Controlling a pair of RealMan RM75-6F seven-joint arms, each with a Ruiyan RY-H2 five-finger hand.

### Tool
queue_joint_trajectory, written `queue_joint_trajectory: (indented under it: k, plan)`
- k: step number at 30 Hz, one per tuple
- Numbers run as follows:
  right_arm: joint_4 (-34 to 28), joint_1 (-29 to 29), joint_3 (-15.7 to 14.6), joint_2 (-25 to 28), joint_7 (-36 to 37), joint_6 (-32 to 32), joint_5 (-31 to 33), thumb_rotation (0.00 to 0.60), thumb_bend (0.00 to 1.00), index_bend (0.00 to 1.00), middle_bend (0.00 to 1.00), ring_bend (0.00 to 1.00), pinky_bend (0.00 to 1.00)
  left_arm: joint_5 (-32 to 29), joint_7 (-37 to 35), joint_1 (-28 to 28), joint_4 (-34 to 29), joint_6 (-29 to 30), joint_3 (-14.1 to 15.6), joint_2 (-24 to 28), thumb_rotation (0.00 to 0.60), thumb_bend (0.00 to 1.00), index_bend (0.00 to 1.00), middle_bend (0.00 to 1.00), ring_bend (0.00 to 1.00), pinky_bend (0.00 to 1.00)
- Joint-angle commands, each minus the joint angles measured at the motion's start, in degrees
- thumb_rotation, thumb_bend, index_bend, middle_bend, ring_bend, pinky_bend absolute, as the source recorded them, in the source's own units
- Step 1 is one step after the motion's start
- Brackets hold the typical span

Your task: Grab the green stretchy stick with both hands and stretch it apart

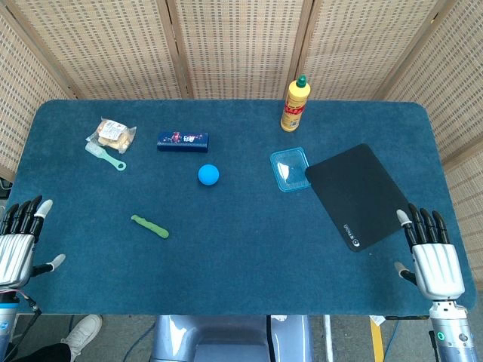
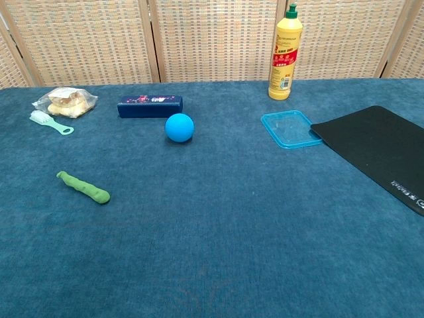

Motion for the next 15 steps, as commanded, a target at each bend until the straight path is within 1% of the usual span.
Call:
queue_joint_trajectory:
  k: [1,3,6,9,11,13,14,15]
  plan:
    - [-0.33,-0.21,0.06,0.23,0.43,0.18,-0.39,0.6,0.0,0.0,0.0,0.0,0.0,0.44,-1.0,0.35,0.65,-0.05,-0.22,-0.25,0.6,0.0,0.0,0.0,0.0,0.0]
    - [-0.54,-0.33,0.01,0.41,0.71,0.18,-0.82,0.6,0.0,0.0,0.0,0.0,0.0,0.52,-1.52,0.38,1.06,-0.55,-0.34,-0.33,0.6,0.0,0.0,0.0,0.0,0.0]
    - [-0.78,-0.47,-0.01,0.71,1.31,-0.02,-1.19,0.6,0.0,0.0,0.0,0.0,0.0,0.78,-1.87,-1.03,2.43,-3.5,-0.67,-0.89,0.6,0.0,0.0,0.0,0.0,0.0]
    - [-0.84,-0.5,0.1,0.9,1.86,-0.32,-1.31,0.6,0.0,0.0,0.0,0.0,0.0,0.44,-2.38,-3.79,4.59,-8.7,-1.26,-2.12,0.6,0.0,0.01,0.0,0.0,0.0]
    - [-0.91,-0.45,0.21,0.96,2.06,-0.6,-1.26,0.6,0.0,0.0,0.0,0.0,0.0,0.09,-2.79,-5.95,5.85,-12.48,-1.76,-2.84,0.6,0.0,0.06,0.0,0.0,0.0]
    - [-1.02,-0.41,0.46,1.04,2.27,-0.93,-1.05,0.6,0.0,0.0,0.0,0.0,0.0,-0.27,-2.24,-9.79,8.89,-18.33,-2.75,-4.75,0.6,0.0,0.16,0.0,0.0,0.0]
    - [-1.04,-0.36,0.58,1.04,2.34,-1.1,-0.93,0.6,0.0,0.0,0.0,0.0,0.0,-0.34,-1.42,-11.96,10.84,-21.43,-3.2,-6.24,0.6,0.02,0.18,0.0,0.0,0.0]
    - [-1.04,-0.36,0.63,1.04,2.34,-1.19,-0.89,0.6,0.0,0.0,0.0,0.0,0.0,-0.58,-1.34,-12.67,11.73,-22.47,-3.46,-6.9,0.6,0.05,0.22,0.0,0.0,0.0]
